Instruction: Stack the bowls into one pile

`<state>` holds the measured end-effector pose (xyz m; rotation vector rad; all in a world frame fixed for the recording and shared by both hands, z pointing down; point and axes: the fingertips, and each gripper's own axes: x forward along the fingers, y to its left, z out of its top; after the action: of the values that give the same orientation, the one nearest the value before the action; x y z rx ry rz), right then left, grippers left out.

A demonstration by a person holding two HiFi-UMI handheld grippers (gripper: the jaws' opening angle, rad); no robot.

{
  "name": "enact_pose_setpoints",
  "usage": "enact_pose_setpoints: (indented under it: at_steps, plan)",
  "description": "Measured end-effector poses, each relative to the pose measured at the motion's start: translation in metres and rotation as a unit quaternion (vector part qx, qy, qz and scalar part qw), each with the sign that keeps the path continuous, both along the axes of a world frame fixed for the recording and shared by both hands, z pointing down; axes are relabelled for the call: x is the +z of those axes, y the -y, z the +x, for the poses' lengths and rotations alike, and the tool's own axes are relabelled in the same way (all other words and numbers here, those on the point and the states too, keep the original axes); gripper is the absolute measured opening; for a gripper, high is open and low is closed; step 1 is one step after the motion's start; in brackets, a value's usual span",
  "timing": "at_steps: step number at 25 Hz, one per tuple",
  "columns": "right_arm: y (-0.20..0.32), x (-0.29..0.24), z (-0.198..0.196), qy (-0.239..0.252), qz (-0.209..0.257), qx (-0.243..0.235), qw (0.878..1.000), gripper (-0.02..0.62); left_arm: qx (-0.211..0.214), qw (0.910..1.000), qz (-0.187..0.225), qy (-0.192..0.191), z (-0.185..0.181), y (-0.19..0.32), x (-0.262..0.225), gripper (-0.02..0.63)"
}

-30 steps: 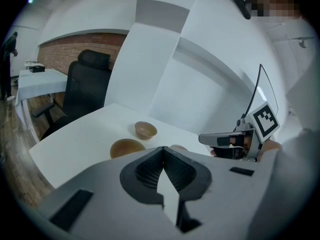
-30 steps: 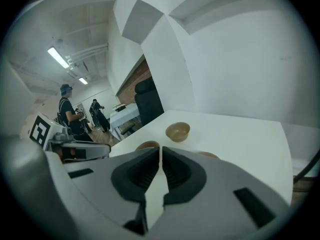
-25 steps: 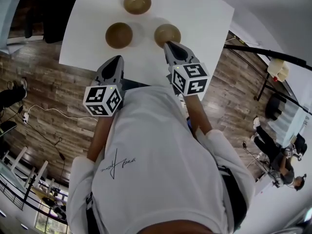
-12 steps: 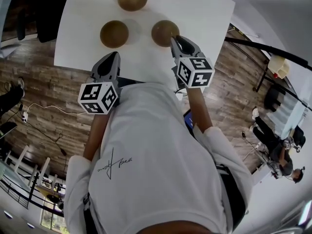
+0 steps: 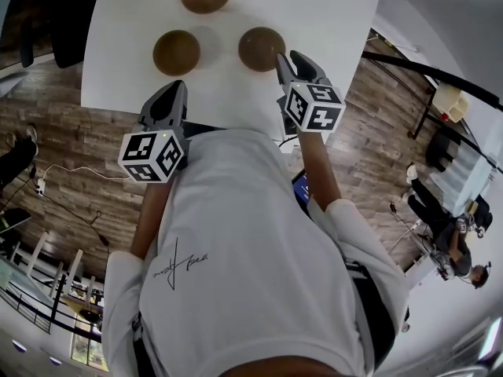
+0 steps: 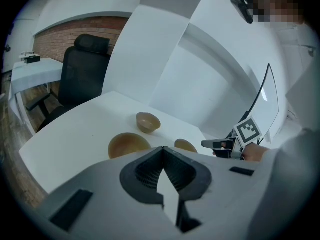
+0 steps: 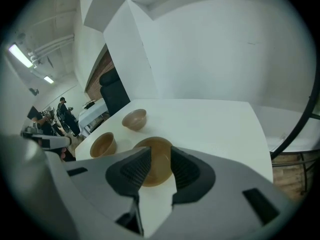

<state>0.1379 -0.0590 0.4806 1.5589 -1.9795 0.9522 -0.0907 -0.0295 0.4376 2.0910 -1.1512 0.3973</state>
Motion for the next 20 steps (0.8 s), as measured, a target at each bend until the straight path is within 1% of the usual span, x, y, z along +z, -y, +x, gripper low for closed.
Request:
enact_pose_setpoints:
  at_steps: [8,14,20]
  plan:
    - [-0.003,0.025,0.009,0.0,-0.03,0.018,0.999,0.137,-0.006,1.0,-0.005,0.001,-0.001,0.001,0.0,0.008]
    - [-0.002,0.041,0.01,0.02,-0.048,0.027,0.998,0.137,-0.012,0.9998,-0.013,-0.004,-0.002,0.0,0.005,0.008]
    - [0.002,0.048,0.01,0.037,-0.057,0.035,0.997,0.135,-0.015,0.9998,-0.013,-0.006,-0.004,-0.001,0.006,0.008]
